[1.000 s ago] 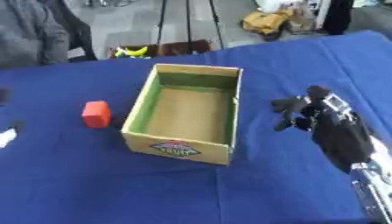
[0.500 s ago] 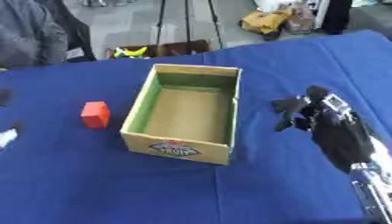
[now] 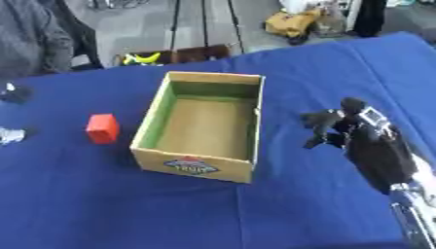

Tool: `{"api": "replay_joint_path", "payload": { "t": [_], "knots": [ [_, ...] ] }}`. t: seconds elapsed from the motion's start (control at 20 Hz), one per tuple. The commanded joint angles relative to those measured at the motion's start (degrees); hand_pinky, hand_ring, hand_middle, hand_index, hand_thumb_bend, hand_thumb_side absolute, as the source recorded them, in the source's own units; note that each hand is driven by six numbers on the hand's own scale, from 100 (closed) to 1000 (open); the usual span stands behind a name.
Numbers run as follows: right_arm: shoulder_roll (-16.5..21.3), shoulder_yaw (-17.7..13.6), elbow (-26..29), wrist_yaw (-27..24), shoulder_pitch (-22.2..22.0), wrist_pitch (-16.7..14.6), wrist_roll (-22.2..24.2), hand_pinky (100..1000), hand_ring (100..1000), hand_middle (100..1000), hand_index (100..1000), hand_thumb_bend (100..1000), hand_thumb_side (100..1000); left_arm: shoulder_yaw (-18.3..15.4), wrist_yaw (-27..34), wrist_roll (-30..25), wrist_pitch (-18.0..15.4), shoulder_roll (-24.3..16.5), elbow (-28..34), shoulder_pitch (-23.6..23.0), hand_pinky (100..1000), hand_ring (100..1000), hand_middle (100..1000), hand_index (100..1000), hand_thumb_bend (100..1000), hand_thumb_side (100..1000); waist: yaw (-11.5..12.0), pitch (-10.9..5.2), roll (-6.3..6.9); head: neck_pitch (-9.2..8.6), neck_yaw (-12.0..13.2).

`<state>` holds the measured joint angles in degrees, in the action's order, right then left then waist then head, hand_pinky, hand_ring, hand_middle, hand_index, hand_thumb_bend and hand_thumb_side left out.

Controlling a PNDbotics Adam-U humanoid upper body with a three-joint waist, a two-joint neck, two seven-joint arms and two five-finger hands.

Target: Pick up objects on the table and place them in the box.

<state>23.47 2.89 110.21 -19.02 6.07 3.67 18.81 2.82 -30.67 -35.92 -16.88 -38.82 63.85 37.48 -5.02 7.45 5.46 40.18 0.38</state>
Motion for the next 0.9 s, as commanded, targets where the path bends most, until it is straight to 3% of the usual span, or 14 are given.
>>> {"api": "replay_joint_path", "payload": {
  "t": [0.05,0.35,0.9],
  "knots": [
    [1.0,0.1,1.2,0.3,0.7,-0.1,0.5,602,880,610,544,100,977,0.4,-2.8,-3.3,-2.0,-0.9,-5.7,3.9,842,764,749,890,563,415,-0.4,-0.48,0.04,-0.68,0.4],
    [1.0,0.5,1.2,0.6,0.9,0.0,1.0,602,880,610,544,100,980,0.5,-7.6,-4.4,-4.7,2.0,-11.4,8.1,847,765,748,886,566,401,-1.5,-0.27,0.46,-0.91,0.8],
    [1.3,1.1,1.3,0.9,1.6,0.2,1.7,603,881,611,544,100,987,0.2,-13.1,-1.1,-5.7,6.4,-14.4,9.7,851,762,737,875,546,367,-3.3,0.27,1.14,-1.56,2.0]
  ]
}}
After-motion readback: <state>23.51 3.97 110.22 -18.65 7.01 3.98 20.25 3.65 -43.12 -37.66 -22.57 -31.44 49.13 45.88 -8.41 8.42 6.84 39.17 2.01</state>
